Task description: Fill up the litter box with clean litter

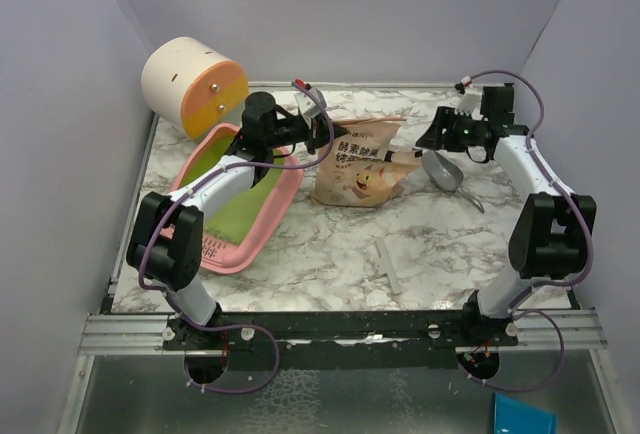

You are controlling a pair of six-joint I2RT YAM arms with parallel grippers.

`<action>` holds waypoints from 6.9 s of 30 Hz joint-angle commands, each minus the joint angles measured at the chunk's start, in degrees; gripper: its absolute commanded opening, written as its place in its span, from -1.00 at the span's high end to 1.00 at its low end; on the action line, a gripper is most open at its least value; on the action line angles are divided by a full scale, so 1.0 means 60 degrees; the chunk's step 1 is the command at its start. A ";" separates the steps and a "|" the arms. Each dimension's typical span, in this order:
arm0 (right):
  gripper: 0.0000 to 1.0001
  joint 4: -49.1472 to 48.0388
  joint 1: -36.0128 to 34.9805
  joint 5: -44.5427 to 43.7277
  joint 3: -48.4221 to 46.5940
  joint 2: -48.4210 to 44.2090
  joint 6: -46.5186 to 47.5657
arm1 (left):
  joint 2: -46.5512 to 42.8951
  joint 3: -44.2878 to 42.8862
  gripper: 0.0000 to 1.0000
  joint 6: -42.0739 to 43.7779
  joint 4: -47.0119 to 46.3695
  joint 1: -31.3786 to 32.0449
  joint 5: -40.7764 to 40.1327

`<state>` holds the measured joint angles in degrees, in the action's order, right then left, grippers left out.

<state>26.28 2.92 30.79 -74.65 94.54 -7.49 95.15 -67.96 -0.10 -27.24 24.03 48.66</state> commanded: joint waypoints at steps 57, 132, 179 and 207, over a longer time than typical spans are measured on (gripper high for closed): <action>0.13 -0.1783 -0.0766 0.3524 0.2028 -0.1006 0.0867 | 0.1967 -0.0639 1.00 -0.4668 -0.8937 -0.0398 0.1118; -0.68 -0.0028 -0.0580 -0.6154 0.0078 -0.2162 -0.2574 | -0.2463 0.1722 0.51 -0.5428 -0.2895 -0.1144 -0.0097; 0.98 -0.2307 0.1462 -0.2453 0.4053 -0.7195 -0.4250 | -0.6607 0.1618 0.25 -0.3669 0.6357 -0.1229 -0.1206; 0.99 0.3487 0.1096 -0.1512 0.1295 -0.8371 -0.1422 | -0.6610 0.0550 -0.06 -0.3059 0.9464 -0.1140 0.0325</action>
<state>44.69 9.78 23.33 -63.31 43.38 -19.05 55.31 -62.46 -21.26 24.77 16.91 52.60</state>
